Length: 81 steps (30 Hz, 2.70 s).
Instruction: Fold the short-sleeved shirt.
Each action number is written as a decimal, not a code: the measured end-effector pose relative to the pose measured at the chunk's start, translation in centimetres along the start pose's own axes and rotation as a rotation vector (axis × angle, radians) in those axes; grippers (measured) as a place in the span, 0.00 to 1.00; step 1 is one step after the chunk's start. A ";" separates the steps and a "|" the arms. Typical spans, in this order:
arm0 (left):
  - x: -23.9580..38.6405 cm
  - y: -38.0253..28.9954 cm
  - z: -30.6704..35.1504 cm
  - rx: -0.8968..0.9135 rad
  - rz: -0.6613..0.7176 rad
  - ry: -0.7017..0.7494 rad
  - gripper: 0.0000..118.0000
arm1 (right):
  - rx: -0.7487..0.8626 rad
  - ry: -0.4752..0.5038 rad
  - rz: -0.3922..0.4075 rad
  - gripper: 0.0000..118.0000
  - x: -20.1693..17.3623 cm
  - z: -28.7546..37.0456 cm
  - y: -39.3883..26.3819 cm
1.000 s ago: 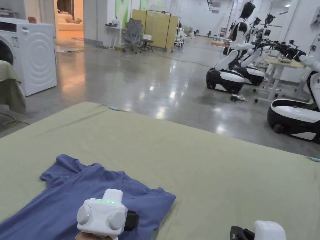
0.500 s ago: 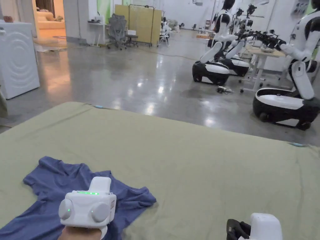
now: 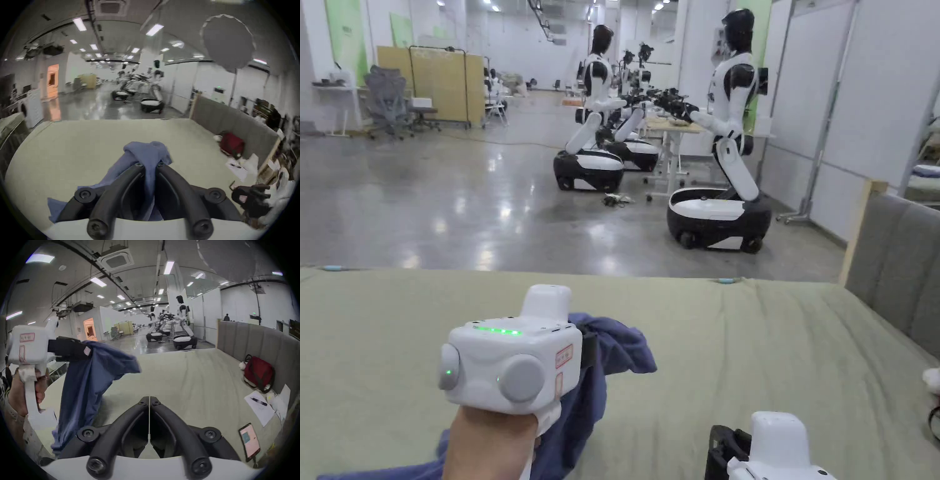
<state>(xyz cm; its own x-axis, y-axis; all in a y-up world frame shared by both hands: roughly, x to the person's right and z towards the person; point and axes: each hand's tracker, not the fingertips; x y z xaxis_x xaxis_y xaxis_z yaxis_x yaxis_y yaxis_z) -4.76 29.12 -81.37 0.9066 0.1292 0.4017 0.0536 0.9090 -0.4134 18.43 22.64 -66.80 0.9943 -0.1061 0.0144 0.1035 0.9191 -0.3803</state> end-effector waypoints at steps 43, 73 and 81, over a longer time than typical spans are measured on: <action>-15.0 -15.7 14.8 -0.073 0.067 0.468 0.03 | 0.075 0.011 0.136 0.04 -6.0 1.1 -2.7; -20.4 -14.0 -1.7 -0.341 -0.108 0.484 0.03 | -0.377 -0.204 0.079 0.27 13.8 -13.5 -4.5; -18.0 -12.1 1.9 -0.299 -0.095 0.468 0.03 | -0.542 -0.165 0.092 0.71 14.5 -19.9 -6.9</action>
<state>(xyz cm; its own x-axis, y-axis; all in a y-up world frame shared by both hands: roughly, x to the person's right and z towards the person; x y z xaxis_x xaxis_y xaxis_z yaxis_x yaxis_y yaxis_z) -22.47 16.52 -82.02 0.9773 -0.1997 0.0710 0.1988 0.7476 -0.6337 31.60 7.20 -82.38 0.9940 0.0658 0.0869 0.0313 0.5909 -0.8061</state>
